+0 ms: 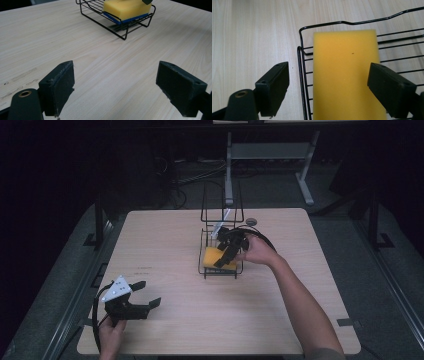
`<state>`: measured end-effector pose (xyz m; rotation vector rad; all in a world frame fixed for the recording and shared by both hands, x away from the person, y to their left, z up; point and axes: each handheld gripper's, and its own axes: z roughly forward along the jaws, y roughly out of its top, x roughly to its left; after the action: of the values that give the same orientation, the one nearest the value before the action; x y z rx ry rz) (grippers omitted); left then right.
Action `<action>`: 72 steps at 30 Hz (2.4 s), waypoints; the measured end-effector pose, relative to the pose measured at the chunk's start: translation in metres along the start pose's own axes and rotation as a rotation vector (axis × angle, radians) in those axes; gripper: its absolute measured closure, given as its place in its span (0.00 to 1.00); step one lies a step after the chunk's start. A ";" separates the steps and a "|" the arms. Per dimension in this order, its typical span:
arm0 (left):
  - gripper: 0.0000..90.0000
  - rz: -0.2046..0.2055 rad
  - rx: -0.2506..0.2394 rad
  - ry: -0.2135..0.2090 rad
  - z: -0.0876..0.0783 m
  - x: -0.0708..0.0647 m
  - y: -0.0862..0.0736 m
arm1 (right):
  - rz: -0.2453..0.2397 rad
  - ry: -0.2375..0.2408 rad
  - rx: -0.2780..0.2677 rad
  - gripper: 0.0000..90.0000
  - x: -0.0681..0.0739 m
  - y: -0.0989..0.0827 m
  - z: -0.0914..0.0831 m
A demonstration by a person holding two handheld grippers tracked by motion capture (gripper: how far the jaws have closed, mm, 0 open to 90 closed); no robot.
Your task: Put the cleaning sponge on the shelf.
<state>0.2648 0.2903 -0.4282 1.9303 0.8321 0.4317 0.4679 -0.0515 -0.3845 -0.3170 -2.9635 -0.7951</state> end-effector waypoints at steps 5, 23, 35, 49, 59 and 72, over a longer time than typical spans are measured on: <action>0.16 0.003 0.001 -0.001 0.000 0.000 0.000 | -0.016 0.003 -0.023 0.19 0.002 0.001 -0.003; 0.16 0.006 -0.001 -0.002 0.001 -0.002 0.001 | -0.008 0.020 -0.069 0.19 0.019 -0.010 -0.003; 0.16 0.008 -0.001 -0.004 0.003 -0.003 0.002 | -0.019 0.020 -0.078 0.19 0.028 -0.017 -0.001; 0.16 0.026 0.010 -0.009 0.004 -0.005 0.002 | -0.034 0.021 -0.097 0.19 0.048 -0.023 -0.001; 0.16 0.022 0.003 -0.008 0.003 -0.005 0.002 | -0.040 0.018 -0.086 0.19 0.060 -0.033 0.004; 0.16 0.032 0.010 -0.010 0.004 -0.006 0.002 | -0.053 -0.005 -0.073 0.19 0.082 -0.055 -0.005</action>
<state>0.2639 0.2827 -0.4277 1.9560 0.7995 0.4370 0.3763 -0.0861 -0.3982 -0.2455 -2.9636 -0.9112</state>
